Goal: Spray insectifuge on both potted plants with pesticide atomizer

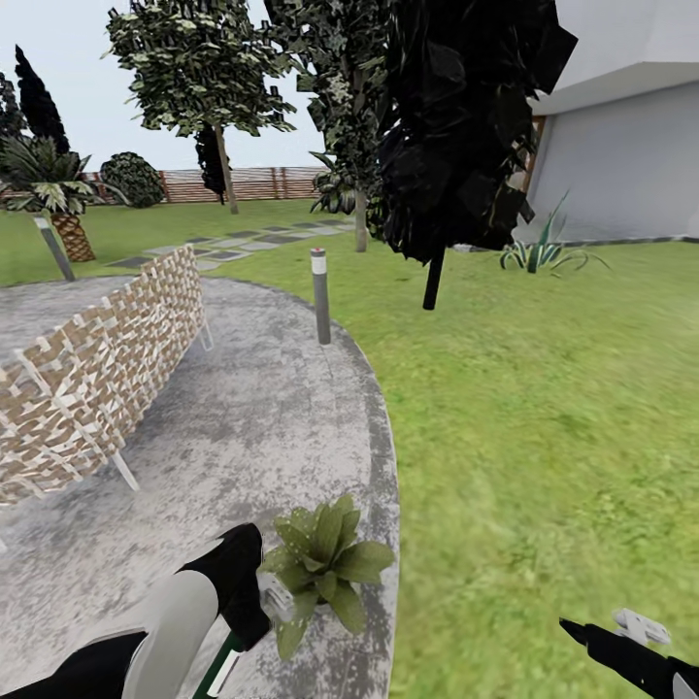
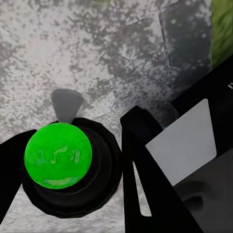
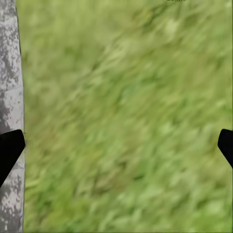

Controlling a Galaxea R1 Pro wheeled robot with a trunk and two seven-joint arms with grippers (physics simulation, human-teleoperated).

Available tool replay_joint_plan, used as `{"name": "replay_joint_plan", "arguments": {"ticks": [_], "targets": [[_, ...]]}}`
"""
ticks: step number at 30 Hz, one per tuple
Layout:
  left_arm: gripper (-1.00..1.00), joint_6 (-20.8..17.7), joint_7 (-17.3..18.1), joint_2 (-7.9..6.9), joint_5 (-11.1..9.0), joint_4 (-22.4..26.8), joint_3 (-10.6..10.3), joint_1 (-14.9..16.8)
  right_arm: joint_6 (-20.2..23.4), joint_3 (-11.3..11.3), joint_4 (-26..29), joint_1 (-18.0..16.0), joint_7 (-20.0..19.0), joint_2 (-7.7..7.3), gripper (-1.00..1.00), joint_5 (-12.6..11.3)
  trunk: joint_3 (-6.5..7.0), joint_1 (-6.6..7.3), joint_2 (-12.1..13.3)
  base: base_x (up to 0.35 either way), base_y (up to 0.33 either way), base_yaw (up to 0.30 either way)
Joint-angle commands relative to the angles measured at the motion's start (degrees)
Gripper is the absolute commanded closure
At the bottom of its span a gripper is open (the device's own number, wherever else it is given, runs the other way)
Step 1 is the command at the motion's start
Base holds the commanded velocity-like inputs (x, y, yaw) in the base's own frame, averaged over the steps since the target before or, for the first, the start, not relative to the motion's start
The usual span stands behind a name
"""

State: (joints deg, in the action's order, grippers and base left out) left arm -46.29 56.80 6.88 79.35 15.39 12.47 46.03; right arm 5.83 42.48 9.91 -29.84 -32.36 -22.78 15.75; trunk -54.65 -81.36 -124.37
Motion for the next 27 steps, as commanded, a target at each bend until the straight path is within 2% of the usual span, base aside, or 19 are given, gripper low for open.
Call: {"name": "replay_joint_plan", "arguments": {"ticks": [1,4,10,12,17,27], "targets": [[1.0,-0.29,0.31,0.06,0.54,0.08,0.45,0.03,0.41,0.49,0.11,-0.03,-0.33,0.01,-1.0,0.37,-0.05,0.01,-0.02,0.001,-0.003,0.272],[1.0,-0.29,0.33,0.06,0.54,0.08,0.45,0.03,0.41,0.49,0.11,-0.04,-0.33,0.01,-1.0,0.38,-0.05,0.01,-0.02,0.0,-0.048,0.228],[1.0,-0.29,0.33,0.06,0.42,0.08,0.45,0.02,0.41,0.49,0.11,-0.04,-0.33,-0.01,-1.0,0.4,-0.05,0.01,-0.02,0.0,-0.28,0.032],[1.0,-0.29,0.33,0.06,-0.43,0.08,0.45,0.02,0.41,0.49,0.11,-0.01,-0.33,0.0,-1.0,0.41,-0.05,0.01,-0.02,0.0,-0.318,0.002],[1.0,-0.29,0.25,0.06,-4.03,0.08,0.38,0.03,0.41,0.49,0.11,-0.04,-0.33,0.01,-1.0,0.42,-0.05,0.01,-0.02,0.0,-0.32,0.171],[1.0,-0.29,0.24,0.06,-4.56,0.17,0.37,0.03,0.41,0.49,0.11,-0.03,-0.33,0.01,-1.0,0.42,-0.05,0.01,-0.02,0.0,-0.321,0.272]]}}
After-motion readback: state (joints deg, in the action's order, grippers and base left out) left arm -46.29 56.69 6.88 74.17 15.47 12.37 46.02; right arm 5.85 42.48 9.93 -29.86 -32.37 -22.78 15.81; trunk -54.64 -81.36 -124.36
